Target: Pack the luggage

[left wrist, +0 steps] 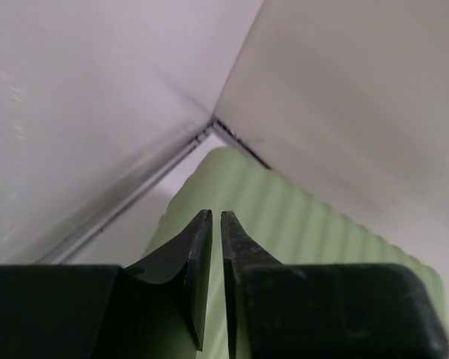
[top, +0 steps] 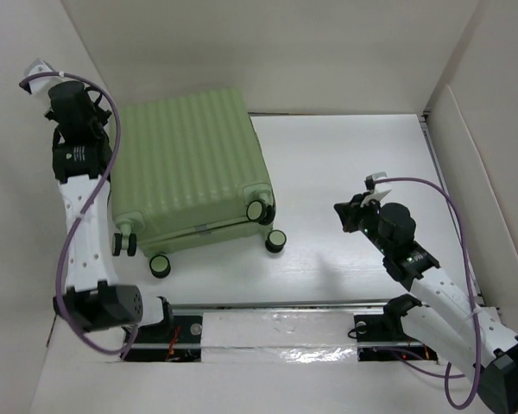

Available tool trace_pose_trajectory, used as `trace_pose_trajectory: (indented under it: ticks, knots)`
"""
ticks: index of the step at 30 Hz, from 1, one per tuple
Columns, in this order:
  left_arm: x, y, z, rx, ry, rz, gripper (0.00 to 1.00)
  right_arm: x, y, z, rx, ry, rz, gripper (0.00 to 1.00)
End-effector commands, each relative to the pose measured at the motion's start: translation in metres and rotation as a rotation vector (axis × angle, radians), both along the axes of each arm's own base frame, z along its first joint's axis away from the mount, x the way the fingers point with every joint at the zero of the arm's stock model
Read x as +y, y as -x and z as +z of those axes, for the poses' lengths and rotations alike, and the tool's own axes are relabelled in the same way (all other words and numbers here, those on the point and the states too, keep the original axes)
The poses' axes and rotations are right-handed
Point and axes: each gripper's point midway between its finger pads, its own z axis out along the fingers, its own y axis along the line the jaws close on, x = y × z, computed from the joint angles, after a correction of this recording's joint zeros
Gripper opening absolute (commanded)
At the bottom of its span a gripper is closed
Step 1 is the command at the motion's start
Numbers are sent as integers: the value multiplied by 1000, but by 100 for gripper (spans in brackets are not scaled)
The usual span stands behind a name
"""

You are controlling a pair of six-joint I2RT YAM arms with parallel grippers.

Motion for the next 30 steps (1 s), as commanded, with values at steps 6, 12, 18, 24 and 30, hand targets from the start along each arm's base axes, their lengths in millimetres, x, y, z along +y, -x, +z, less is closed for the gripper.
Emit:
trace_pose_trajectory:
  ticks: [6, 12, 18, 24, 30]
  knots:
    - [69, -42, -112, 196, 147, 66, 5, -1, 1, 27, -111, -41, -9, 0]
    - [93, -48, -167, 338, 159, 138, 4, 2, 2, 27, -105, -36, 10, 0]
    - [87, -54, -262, 533, 247, 104, 3, -4, 6, 34, -132, -47, -11, 0]
    - [46, -62, -337, 581, 444, -11, 0, -10, 5, 35, -132, -47, -44, 0]
    - [-62, -75, -347, 482, 528, -240, 0, -22, 4, 37, -128, -47, -114, 0]
